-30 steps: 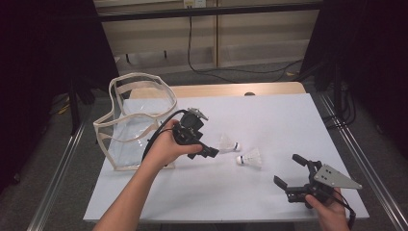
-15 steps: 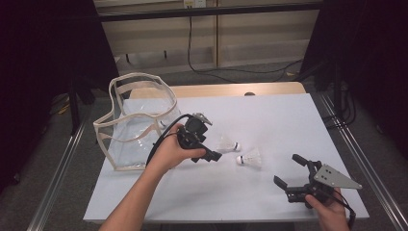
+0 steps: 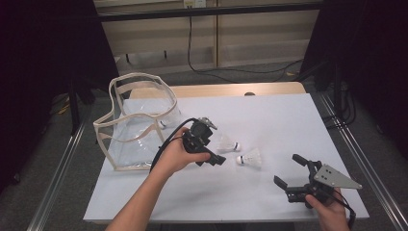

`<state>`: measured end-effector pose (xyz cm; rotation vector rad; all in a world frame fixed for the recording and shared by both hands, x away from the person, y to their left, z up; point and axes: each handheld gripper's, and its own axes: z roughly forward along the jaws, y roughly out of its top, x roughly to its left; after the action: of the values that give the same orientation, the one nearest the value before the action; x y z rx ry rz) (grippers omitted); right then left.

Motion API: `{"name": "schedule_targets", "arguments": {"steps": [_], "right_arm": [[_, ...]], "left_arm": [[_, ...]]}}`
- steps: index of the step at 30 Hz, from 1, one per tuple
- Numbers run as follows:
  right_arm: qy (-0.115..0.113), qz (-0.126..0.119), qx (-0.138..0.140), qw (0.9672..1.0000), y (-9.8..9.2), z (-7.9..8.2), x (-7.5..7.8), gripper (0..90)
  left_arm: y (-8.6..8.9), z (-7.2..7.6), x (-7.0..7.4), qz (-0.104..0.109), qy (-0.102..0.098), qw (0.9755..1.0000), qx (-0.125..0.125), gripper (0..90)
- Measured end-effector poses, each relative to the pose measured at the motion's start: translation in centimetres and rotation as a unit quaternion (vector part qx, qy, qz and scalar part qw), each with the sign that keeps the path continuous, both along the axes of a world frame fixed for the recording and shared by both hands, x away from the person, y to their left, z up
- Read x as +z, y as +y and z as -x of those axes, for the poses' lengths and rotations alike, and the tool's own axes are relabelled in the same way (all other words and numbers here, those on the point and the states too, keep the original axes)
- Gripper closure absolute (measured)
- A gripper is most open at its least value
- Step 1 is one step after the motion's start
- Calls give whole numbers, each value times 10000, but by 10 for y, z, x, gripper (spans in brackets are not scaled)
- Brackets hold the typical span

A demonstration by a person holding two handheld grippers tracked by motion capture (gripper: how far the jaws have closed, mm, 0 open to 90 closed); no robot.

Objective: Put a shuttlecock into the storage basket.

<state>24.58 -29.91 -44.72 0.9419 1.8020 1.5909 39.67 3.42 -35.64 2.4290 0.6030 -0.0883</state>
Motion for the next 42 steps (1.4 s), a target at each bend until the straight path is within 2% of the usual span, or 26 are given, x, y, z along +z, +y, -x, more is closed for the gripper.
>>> {"name": "schedule_targets", "arguments": {"steps": [20, 27, 42], "right_arm": [[3, 29, 36, 10000, 0, 0, 0, 7], [-9, 32, 42, 10000, 0, 0, 0, 7], [-6, 11, 37, 10000, 0, 0, 0, 7]], "left_arm": [[-15, 2, -11, -24, -29, 9999, -109, 83], [-21, 2, -15, 88, -20, 9999, -79, 84], [-32, 4, -26, 128, -14, 9998, -157, 84]]}}
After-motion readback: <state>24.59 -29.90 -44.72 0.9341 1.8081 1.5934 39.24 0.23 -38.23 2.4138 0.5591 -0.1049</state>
